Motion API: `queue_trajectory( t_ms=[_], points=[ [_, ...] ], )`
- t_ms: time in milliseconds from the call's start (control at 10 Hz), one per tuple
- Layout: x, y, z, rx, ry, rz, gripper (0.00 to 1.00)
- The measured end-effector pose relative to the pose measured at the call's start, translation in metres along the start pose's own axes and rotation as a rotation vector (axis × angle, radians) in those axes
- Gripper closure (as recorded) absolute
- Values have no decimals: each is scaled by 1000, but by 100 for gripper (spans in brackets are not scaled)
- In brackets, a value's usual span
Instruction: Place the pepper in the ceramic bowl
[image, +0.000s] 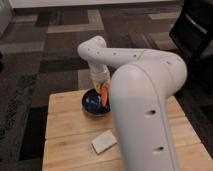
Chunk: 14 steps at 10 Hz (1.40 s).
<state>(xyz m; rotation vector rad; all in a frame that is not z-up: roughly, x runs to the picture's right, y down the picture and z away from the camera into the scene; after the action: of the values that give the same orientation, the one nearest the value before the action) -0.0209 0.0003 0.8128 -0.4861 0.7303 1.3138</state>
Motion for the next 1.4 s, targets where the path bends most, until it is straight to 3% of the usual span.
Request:
queue_trajectory(
  t_ms=[200,600,900,1100,1200,1400],
  points=[
    [-5,12,4,0,-9,-37,100],
    [-5,37,14,-32,-70,-126,100],
    [0,37,16,-49,-80,-139,98],
    [0,38,16,-49,-81,-141,84],
    [0,38,16,-49,-80,-139,68],
    [0,39,16,-50,-81,-141,45]
  ],
)
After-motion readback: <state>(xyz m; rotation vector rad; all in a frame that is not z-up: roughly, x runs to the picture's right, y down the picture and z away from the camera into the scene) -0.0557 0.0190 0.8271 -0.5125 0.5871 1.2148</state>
